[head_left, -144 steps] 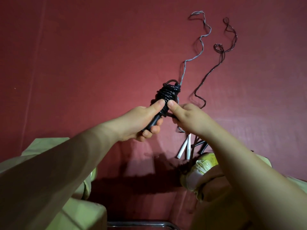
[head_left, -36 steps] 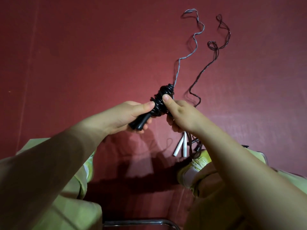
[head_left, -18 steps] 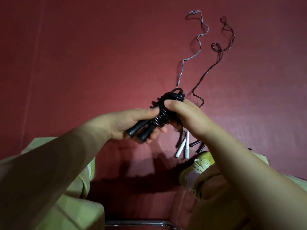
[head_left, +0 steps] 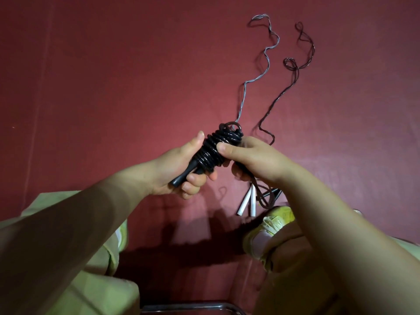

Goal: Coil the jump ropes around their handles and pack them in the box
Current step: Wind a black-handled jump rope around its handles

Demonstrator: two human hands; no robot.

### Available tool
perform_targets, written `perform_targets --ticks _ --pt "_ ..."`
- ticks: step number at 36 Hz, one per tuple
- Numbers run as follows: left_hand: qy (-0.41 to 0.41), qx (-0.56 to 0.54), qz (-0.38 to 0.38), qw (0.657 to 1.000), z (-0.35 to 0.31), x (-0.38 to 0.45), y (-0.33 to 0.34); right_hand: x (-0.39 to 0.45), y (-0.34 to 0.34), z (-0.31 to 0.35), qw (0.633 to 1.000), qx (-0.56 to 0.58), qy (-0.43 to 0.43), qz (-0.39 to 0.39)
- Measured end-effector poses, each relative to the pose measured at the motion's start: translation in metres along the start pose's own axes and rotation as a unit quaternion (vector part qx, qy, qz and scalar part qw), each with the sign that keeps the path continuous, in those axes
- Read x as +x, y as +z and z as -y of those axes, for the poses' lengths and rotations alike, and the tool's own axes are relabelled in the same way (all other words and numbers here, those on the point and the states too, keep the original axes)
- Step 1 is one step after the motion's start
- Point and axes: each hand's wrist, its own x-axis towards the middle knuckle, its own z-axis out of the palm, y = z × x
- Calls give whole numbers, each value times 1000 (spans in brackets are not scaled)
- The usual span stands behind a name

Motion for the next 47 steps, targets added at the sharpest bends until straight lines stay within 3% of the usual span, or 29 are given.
perform_targets --ticks 5,12,19,29,36,42,44,47 --pt "8 3 -33 999 1 1 2 2 0 1 1000 -7 22 -20" --pt "78 131 -188 970 3 8 1 9 7 -14 971 -150 37 -181" --pt "89 143 -232 958 5 11 -3 12 11 -14 983 -60 47 -168" --pt "85 96 -214 968 3 5 -5 9 18 -13 986 -35 23 -159" --pt "120 154 -190 962 -1 1 2 7 21 -8 994 12 -13 -107" --pt "125 154 -201 959 -2 0 5 8 19 -9 996 1 13 -91" --pt "115 115 -165 973 -3 -3 9 7 16 -7 997 28 -1 -71" --pt "40 -8 -53 998 -2 -9 10 1 14 -1 996 77 -43 -17"
